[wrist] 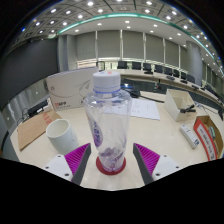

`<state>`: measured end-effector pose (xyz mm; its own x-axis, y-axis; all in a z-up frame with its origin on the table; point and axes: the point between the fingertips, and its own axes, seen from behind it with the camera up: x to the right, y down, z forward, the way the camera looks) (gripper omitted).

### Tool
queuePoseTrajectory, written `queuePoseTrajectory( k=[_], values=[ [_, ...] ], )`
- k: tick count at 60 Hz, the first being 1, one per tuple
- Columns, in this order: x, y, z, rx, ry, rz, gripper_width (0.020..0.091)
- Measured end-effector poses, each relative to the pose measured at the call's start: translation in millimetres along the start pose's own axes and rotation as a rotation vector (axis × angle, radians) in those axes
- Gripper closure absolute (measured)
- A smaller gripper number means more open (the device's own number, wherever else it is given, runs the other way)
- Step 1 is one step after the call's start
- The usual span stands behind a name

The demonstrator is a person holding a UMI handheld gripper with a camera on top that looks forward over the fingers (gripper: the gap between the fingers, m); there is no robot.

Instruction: Pour water

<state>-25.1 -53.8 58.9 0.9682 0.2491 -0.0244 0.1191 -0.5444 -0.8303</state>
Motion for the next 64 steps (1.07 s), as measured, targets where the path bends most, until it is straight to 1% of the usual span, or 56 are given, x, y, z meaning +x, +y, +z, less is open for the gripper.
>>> queuePoseTrajectory(
  k=[9, 13, 17, 29, 34, 43, 49, 64],
  values=[
    [0, -9, -49, -0.036, 0.085, 0.012, 0.0241],
    [-10, -17, -78, -0.039, 0.124, 0.023, 0.0241],
    [-21, -21, -111, -0.057, 0.163, 0.035, 0.0243],
    [-73, -15, -198, -0.085, 0.249, 0.015, 0.0242],
    [-97, -10, -225, -0.075, 0.257, 0.007, 0.0242],
    [-126, -8, -259, -0.057, 0.276, -0.022, 0.0243],
    [-141, -2, -272, -0.059, 0.256, 0.02, 0.0245],
    [-143, -2, -289, -0.045, 0.277, 0.017, 0.0246]
  ],
)
